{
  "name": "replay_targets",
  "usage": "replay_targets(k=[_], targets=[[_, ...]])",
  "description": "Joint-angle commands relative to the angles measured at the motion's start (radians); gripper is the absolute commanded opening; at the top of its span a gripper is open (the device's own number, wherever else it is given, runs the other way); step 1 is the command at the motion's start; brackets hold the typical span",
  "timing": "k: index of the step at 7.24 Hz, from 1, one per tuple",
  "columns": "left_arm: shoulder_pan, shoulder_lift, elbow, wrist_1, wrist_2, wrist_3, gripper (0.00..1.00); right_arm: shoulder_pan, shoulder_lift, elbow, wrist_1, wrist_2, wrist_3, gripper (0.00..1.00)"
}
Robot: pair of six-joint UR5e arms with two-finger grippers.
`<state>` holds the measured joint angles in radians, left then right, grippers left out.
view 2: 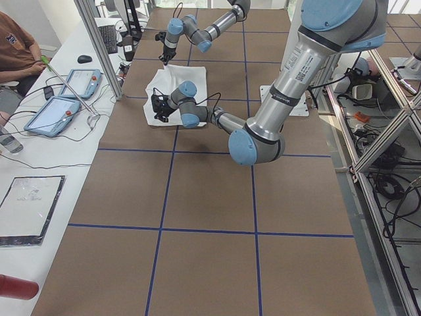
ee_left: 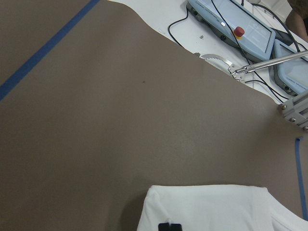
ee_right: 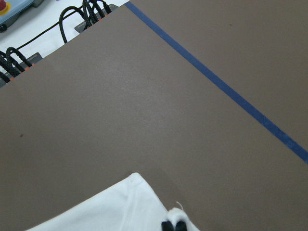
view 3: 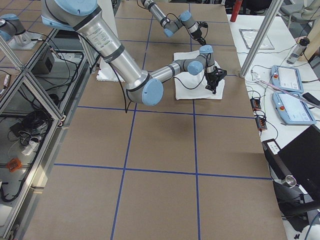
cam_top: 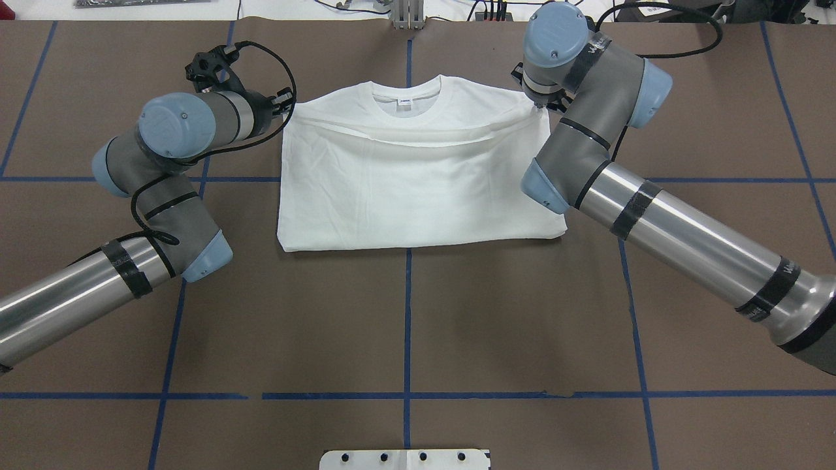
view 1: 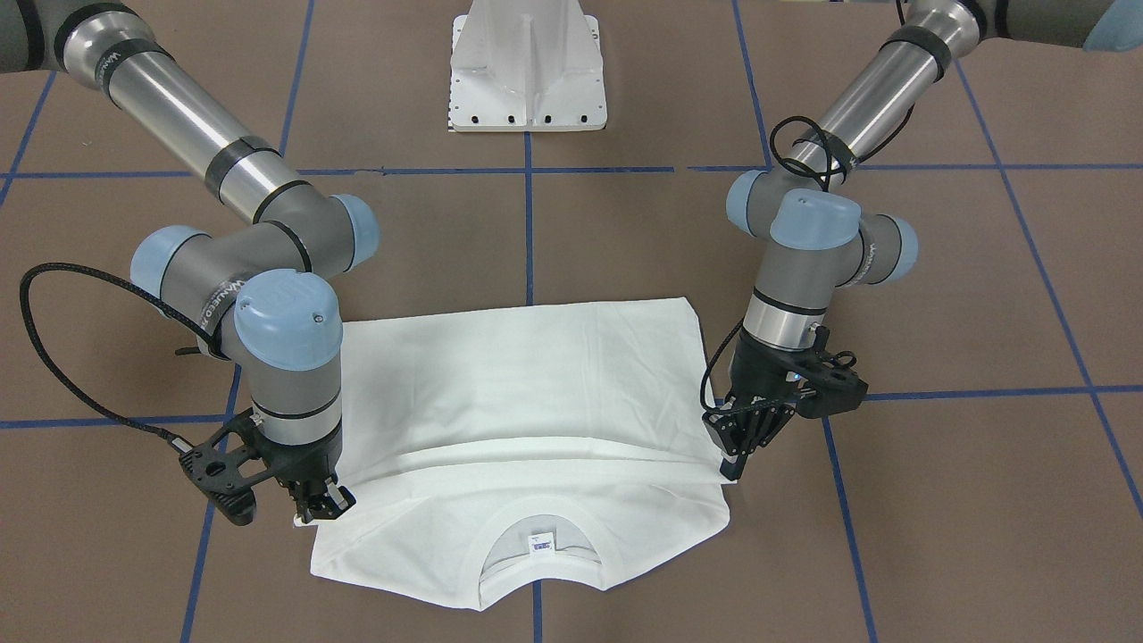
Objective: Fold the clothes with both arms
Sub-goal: 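Release the hem at the collar and raise both grippers, then lower the right gripper to the folded shirt's side edge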
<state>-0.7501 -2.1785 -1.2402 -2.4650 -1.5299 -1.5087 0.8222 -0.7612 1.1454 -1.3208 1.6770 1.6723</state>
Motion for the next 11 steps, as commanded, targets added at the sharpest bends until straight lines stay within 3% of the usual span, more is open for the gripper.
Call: replay_targets(k=[1,2,3,4,5,7,11], targets=[[-0.003,0.014,-0.001,-0.008,-0.003,0.018,0.00,0.000,0.002,-0.003,0.000,0.001,0.000,0.39],[-0.003,0.041,-0.007,-0.014,-0.004,0.033,0.33,0.000,0.005,-0.007,0.000,0.001,0.000,0.64],[-0.006,0.048,-0.019,-0.038,-0.006,0.053,0.40,-0.001,0.013,-0.012,0.000,0.001,0.001,0.99],[-0.008,0.063,-0.044,-0.038,-0.007,0.053,0.43,0.002,0.016,0.003,0.000,0.007,0.006,1.00],[-0.008,0.089,-0.071,-0.038,-0.009,0.053,0.43,0.006,-0.018,0.080,-0.002,0.051,0.017,1.00],[-0.009,0.092,-0.093,-0.037,-0.010,0.053,0.46,-0.055,-0.273,0.408,-0.002,0.087,0.090,1.00],[-0.006,0.092,-0.096,-0.037,-0.047,0.051,0.47,-0.182,-0.446,0.557,0.002,0.078,0.335,0.99]])
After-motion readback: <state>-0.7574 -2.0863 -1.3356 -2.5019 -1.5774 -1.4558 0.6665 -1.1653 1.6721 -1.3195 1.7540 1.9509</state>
